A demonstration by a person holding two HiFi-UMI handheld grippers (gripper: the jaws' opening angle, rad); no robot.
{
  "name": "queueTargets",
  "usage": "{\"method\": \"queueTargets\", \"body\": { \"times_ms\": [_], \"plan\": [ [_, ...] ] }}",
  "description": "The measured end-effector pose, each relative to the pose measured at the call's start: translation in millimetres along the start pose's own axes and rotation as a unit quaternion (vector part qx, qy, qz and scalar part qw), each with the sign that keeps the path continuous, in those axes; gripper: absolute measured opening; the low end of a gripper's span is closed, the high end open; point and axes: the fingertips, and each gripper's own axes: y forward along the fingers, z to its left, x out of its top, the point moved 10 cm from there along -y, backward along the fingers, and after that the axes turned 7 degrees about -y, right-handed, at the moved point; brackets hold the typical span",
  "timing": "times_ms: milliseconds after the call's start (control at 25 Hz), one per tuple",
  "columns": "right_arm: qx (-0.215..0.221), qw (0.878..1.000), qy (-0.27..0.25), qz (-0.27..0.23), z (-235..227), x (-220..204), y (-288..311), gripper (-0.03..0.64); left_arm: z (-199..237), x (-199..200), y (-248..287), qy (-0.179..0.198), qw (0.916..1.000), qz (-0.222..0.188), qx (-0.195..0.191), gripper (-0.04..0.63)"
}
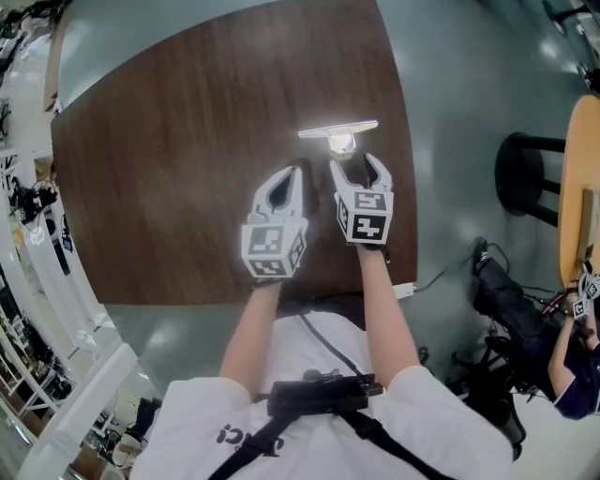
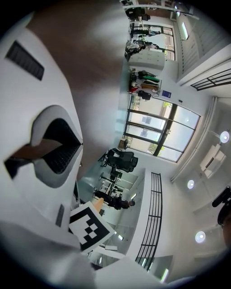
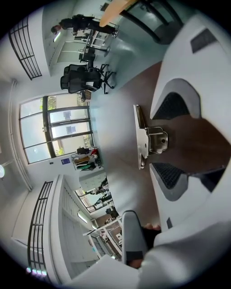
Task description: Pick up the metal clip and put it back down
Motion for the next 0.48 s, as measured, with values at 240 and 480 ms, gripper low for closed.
{"method": "queueTargets", "body": {
  "times_ms": [240,480],
  "plan": [
    [-0.003,1.000,0.003,0.004,1,4,20,0.299,4,-2,2,-0.001,0.9999,0.003,0.014,0.011],
    [-0.014,1.000,-0.006,0.015,2,12,37,0.299,7,-2,4,-0.010,0.9997,-0.003,0.022,0.011]
  ]
}}
